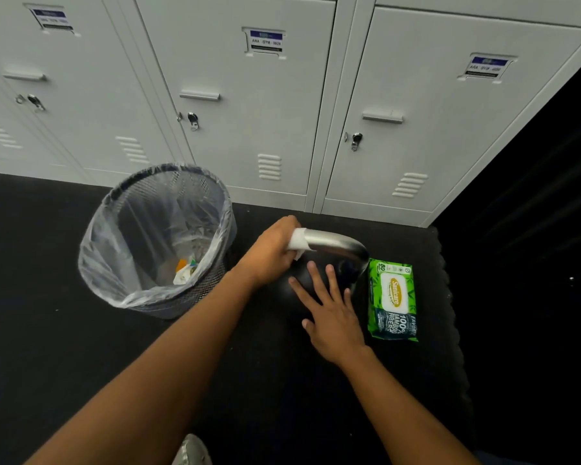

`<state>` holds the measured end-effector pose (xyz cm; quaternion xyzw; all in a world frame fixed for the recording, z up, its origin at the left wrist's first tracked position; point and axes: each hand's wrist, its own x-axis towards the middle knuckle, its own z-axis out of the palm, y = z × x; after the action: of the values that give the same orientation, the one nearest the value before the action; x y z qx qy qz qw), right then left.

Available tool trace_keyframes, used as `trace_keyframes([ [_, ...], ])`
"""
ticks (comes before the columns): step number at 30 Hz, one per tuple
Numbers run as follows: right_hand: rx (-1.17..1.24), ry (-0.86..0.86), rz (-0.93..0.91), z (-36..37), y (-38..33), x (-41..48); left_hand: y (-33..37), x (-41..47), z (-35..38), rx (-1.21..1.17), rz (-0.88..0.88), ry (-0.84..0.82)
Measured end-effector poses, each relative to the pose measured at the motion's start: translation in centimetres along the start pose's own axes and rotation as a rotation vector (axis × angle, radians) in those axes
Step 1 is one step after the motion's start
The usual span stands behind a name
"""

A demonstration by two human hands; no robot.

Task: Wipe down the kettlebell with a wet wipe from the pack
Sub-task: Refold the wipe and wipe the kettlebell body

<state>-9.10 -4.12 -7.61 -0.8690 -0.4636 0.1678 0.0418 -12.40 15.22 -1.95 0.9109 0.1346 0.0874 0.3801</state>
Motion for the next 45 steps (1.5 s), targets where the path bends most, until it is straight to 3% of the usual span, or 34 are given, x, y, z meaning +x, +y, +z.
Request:
trace_keyframes([
  [5,0.004,0.005,0.002,0.2,0.1,0.0,-1.8,-2.4,3.1,-0.295,-0.217,0.16],
  [9,0.006,-0.006,0.004,0.3,0.1,0.0,-2.3,-2.6,4.4,-0.398,-0.47,0.05],
  [14,-0.004,-0.002,0.01,0.4,0.0,0.2,-1.0,-2.4,4.0,-0.477,-0.367,0.207],
  [18,0.005,0.01,0.007,0.6,0.0,0.1,0.7,-1.2,3.1,-0.114,-0.116,0.262],
  [23,-0.002,-0.001,0.011,0.4,-0.1,0.1,2.3,0.8,1.5,0.498,0.14,0.042],
  [29,0.02,0.006,0.01,0.6,0.0,0.0,7.1,5.4,0.6,0.707,0.023,-0.393],
  [32,0.018,-0.011,0.013,0.4,0.0,0.1,7.5,5.8,1.2,0.677,0.05,-0.394],
  [35,0.009,-0.048,0.013,0.2,-0.2,0.0,6.2,3.4,1.4,0.619,0.19,-0.153],
  [37,0.001,-0.029,0.007,0.1,-0.1,-0.1,4.6,1.5,1.2,0.513,0.204,-0.09],
  [39,0.004,-0.006,-0.002,0.0,-0.1,-0.1,2.8,-0.1,0.8,0.309,0.131,-0.061],
  [42,0.012,0.011,-0.001,0.1,-0.2,-0.1,1.4,-1.3,0.1,-0.187,-0.125,0.007],
  [43,0.012,0.012,0.0,0.1,-0.3,-0.1,1.4,-1.4,0.1,-0.241,-0.169,0.03],
  [45,0.01,0.007,0.001,0.0,-0.3,0.0,2.0,-1.1,0.4,-0.129,-0.173,0.043],
])
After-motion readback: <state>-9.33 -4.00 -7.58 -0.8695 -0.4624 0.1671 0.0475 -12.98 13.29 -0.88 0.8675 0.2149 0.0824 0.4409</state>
